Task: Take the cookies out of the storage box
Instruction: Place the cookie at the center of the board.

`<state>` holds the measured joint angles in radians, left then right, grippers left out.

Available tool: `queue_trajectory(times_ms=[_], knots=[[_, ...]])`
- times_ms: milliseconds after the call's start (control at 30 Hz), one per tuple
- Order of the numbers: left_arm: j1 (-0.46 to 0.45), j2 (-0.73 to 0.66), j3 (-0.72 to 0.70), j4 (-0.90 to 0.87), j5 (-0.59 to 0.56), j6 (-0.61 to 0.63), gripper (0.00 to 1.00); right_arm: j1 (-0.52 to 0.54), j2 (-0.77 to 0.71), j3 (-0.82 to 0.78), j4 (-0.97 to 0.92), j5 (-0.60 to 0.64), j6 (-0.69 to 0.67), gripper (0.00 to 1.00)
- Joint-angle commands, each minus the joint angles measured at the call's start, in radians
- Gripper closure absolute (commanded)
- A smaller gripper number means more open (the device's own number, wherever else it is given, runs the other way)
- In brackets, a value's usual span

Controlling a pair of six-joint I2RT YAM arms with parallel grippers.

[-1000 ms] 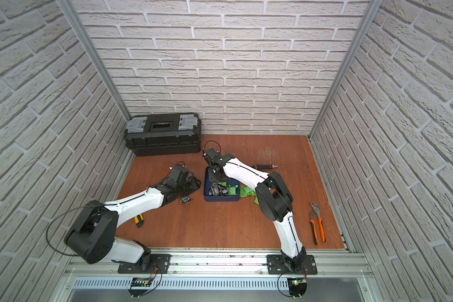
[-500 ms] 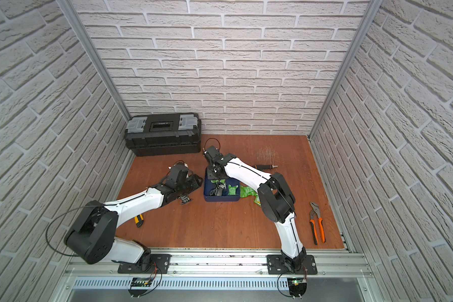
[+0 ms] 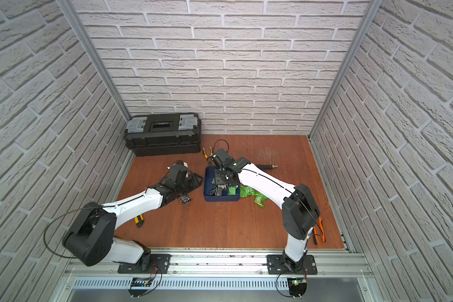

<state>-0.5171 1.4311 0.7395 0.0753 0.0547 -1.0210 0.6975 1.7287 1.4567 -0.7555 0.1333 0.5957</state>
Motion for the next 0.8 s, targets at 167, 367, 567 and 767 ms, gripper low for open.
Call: queue_trajectory(times_ms=[167,367,567,767], knots=[[0.005,0.044,0.064,-0.004,0.051,0.065,0.51,0.002,-0.238,-0.200,-0.123,0.097,0.071,0.66],[0.005,0.078,0.118,-0.094,0.055,0.092,0.50,0.001,-0.273,-0.346,-0.083,0.035,0.134,0.66],[0.005,0.097,0.134,-0.104,0.066,0.092,0.49,-0.031,-0.237,-0.449,0.021,-0.028,0.164,0.67],[0.004,0.126,0.155,-0.108,0.085,0.098,0.49,-0.064,-0.193,-0.501,0.085,-0.012,0.157,0.67]])
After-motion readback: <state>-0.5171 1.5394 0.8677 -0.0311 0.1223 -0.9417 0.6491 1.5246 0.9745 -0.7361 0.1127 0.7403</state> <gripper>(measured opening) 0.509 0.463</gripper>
